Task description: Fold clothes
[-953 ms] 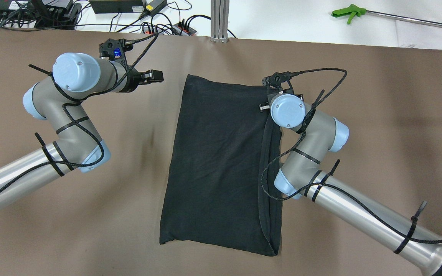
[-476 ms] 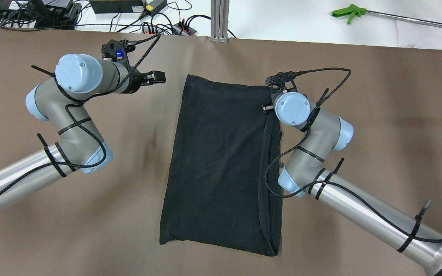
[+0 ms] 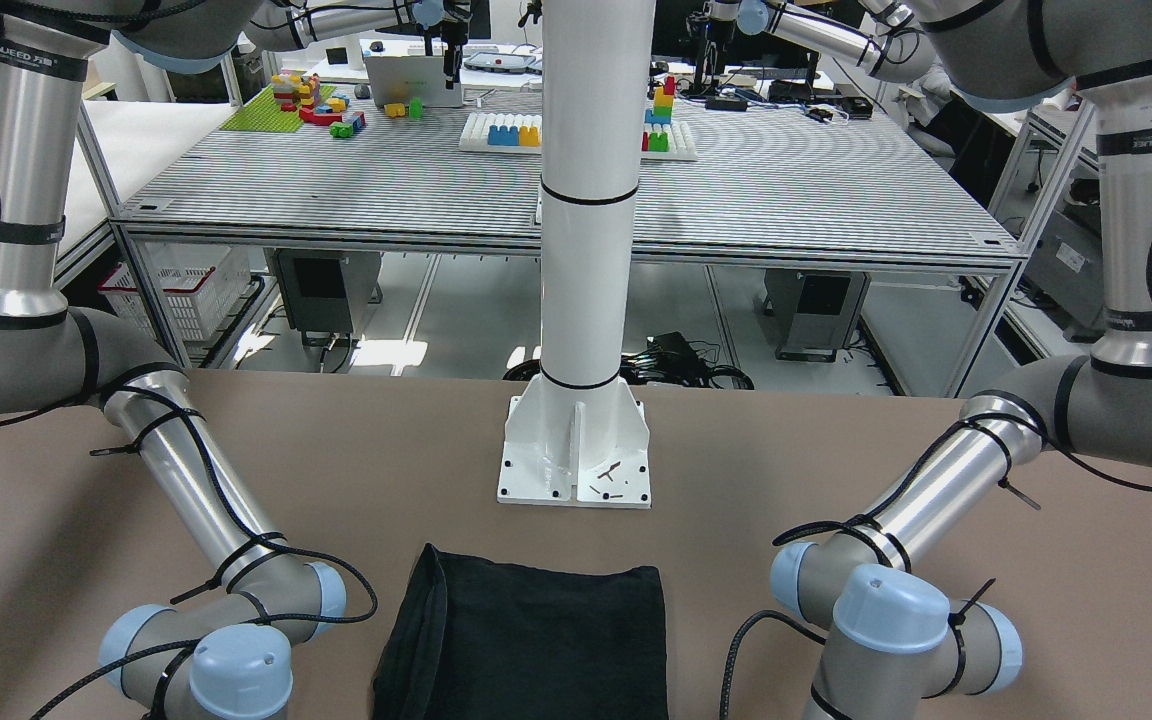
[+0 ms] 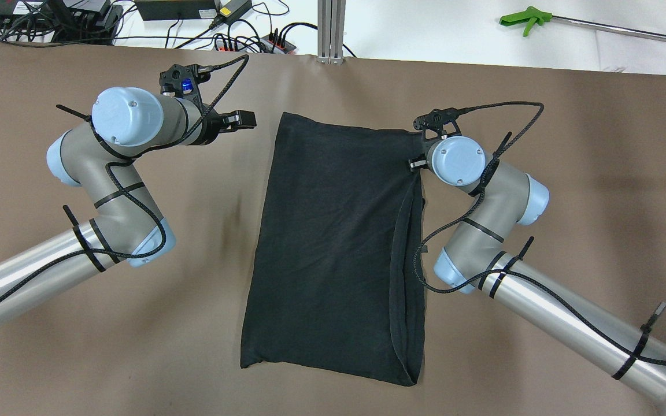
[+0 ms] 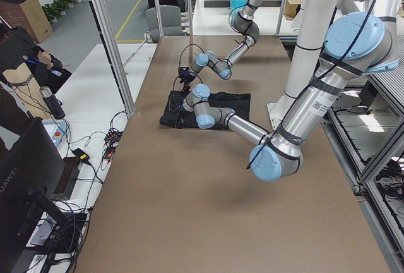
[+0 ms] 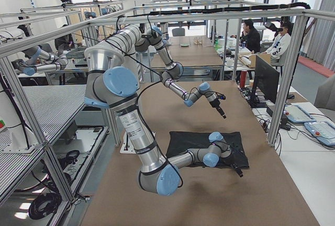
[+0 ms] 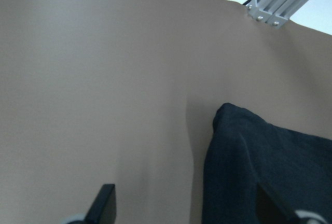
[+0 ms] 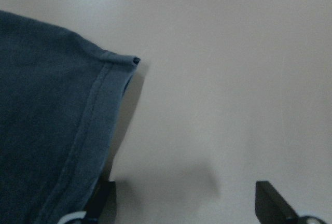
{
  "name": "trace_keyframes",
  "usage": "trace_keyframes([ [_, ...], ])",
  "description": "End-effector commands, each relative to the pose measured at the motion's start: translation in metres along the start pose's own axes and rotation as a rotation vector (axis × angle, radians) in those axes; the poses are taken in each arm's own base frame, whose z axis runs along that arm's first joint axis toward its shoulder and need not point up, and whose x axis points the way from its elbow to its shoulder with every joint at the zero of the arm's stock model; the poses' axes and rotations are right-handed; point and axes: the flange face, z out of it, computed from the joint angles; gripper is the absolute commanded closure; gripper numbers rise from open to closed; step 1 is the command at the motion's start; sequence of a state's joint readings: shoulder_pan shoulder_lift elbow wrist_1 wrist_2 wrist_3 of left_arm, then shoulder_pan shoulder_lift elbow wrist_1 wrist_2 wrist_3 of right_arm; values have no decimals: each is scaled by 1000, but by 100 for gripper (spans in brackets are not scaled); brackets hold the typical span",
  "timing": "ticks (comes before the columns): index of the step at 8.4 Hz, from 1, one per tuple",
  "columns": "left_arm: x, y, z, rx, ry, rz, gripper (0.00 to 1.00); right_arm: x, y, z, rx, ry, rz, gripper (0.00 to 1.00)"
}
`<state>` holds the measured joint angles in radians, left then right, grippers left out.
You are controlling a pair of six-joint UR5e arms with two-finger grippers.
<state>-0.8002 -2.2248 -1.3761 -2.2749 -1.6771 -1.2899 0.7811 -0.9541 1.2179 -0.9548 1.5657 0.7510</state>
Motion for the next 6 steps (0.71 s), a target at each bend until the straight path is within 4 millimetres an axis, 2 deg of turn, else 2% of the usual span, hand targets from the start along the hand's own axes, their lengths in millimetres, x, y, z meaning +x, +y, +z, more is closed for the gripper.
trace_keyframes([
  [1,2,2,0,0,2,-18,5,1,-30,-53,-72,-122,34,6],
  [2,1,2,0,2,2,-24,5,-9,-37,-81,-95,-125,37,6],
  [3,1,3,-1,1,4,-26,5,-16,-42,-94,-99,-124,57,6],
  [4,2,2,-2,2,7,-27,5,-22,-37,-96,-107,-130,111,6],
  [6,0,3,-1,2,3,-26,5,-60,-9,-90,-146,-145,210,6],
])
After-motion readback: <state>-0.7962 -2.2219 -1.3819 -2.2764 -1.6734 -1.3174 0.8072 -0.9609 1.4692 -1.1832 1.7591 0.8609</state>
